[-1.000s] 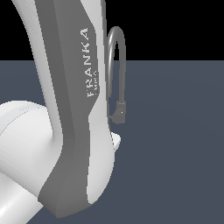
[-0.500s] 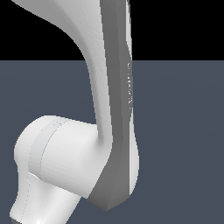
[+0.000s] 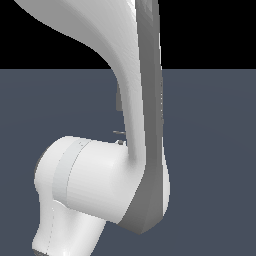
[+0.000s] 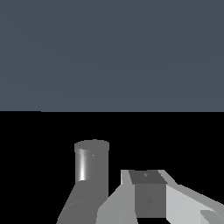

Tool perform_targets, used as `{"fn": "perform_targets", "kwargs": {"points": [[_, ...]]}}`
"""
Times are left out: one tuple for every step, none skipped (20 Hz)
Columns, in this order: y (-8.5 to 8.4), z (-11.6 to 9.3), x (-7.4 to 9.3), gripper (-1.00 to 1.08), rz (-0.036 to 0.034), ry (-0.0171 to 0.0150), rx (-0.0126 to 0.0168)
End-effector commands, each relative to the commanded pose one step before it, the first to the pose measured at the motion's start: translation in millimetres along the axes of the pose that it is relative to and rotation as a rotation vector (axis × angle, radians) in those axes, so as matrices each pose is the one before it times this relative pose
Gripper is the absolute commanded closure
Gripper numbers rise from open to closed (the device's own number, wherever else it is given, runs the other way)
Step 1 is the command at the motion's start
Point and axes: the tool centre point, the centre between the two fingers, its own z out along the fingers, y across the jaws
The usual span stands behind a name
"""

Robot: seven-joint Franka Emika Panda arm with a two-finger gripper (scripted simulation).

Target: Turn on the faucet by rotating a designated handle.

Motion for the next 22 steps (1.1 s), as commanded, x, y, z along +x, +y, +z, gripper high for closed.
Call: {"fn": "perform_targets", "kwargs": {"points": [[-0.04, 0.62, 0.19, 1.08, -0.00232, -0.00064, -0.00245], [0.15, -0.09, -0.19, 1.08, 0.00118, 0.00022, 0.00098], [0.29, -0.23, -0.28, 1.08, 0.00186, 0.00035, 0.00154], [0.23, -0.23, -0.27, 1.08, 0.00186, 0.00035, 0.00154], [0.17, -0.16, -0.16, 1.08, 0.00112, 0.00021, 0.00092], [0.07, -0.06, -0.06, 1.08, 0.00037, 0.00007, 0.00031], [0.00, 0.00, 0.00, 1.08, 0.00000, 0.00000, 0.00000], [0.00, 0.00, 0.00, 1.08, 0.00000, 0.00000, 0.00000], [0.00, 0.00, 0.00, 1.08, 0.00000, 0.00000, 0.00000], [-0.17, 0.09, 0.03, 1.08, 0.00000, 0.00000, 0.00000], [1.16, -0.02, -3.41, 1.08, 0.00000, 0.00000, 0.00000], [1.16, -0.02, -3.40, 1.08, 0.00000, 0.00000, 0.00000], [1.16, -0.02, -3.40, 1.08, 0.00000, 0.00000, 0.00000], [1.16, -0.02, -3.39, 1.08, 0.00000, 0.00000, 0.00000], [1.16, -0.02, -3.38, 1.08, 0.00000, 0.00000, 0.00000], [1.16, -0.01, -3.38, 1.08, 0.00000, 0.00000, 0.00000], [1.16, -0.01, -3.37, 1.08, 0.00000, 0.00000, 0.00000], [1.16, -0.01, -3.36, 1.08, 0.00000, 0.00000, 0.00000], [1.16, -0.01, -3.36, 1.08, 0.00000, 0.00000, 0.00000], [1.16, 0.00, -3.35, 1.08, 0.00000, 0.00000, 0.00000], [1.17, 0.00, -3.35, 1.08, 0.00000, 0.00000, 0.00000], [1.17, 0.01, -3.34, 1.08, 0.00000, 0.00000, 0.00000]]}}
